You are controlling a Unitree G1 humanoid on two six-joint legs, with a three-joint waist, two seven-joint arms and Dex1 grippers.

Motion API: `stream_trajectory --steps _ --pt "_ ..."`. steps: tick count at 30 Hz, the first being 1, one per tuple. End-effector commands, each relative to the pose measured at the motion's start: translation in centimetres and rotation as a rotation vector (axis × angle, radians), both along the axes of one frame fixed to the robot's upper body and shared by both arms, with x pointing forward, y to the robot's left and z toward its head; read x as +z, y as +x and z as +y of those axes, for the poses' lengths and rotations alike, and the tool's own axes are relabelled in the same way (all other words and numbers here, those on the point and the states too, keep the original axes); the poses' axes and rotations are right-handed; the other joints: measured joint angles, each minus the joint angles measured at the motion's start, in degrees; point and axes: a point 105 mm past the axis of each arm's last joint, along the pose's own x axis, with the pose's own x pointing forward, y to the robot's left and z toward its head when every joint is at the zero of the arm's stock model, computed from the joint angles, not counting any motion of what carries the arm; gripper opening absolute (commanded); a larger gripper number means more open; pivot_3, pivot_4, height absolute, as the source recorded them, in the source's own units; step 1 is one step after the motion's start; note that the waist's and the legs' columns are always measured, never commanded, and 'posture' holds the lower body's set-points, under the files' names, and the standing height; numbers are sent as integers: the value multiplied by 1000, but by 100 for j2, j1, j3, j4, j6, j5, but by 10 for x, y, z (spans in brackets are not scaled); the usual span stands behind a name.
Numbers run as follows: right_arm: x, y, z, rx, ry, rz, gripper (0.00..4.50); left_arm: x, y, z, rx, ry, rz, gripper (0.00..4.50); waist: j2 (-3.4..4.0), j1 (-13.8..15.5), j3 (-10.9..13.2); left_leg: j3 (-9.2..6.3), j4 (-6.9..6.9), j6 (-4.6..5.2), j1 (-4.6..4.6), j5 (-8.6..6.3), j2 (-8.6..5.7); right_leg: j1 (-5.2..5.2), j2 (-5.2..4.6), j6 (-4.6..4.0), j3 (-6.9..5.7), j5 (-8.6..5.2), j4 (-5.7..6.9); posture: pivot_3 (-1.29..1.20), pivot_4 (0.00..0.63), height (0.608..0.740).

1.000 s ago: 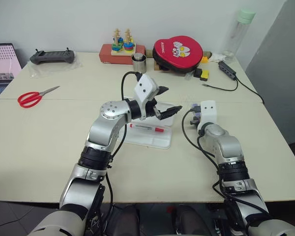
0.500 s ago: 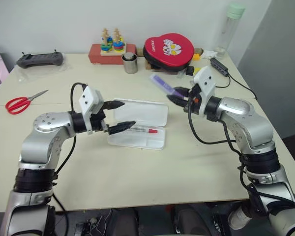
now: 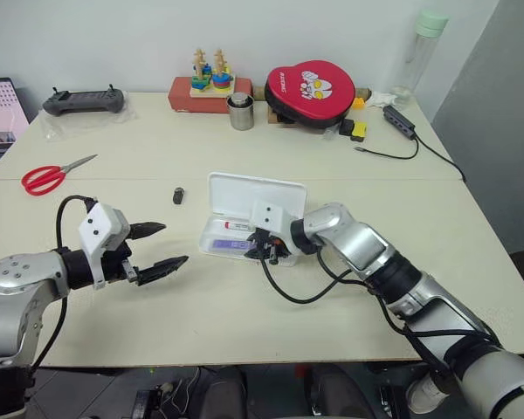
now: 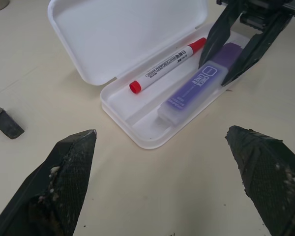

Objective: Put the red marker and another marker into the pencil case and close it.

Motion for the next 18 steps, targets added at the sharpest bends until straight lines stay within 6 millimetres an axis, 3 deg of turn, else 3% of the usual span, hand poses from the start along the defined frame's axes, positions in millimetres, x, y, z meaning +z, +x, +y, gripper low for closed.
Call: stream_trajectory --steps 1,9,13,18 --pt "5 1 7 29 -11 -39 1105 19 -2 -3 1 -3 -64 4500 0 -2 0 0 0 0 1 0 1 0 0 0 0 0 2 0 150 740" --pt "7 5 11 26 -7 -50 1105 21 -2 -10 3 -8 -69 4500 0 -7 0 0 -1 0 3 0 2 0 2 0 0 -1 3 0 150 740" --pt "14 10 11 6 15 -67 2316 23 3 -10 31 -42 -67 4500 0 -11 0 0 -1 0 3 0 2 0 3 0 0 -1 3 0 150 740" --pt "28 15 10 -8 54 -92 3286 32 19 -5 121 -123 -101 4500 -1 7 0 -1 0 0 2 0 1 0 2 0 -1 0 3 0 150 740"
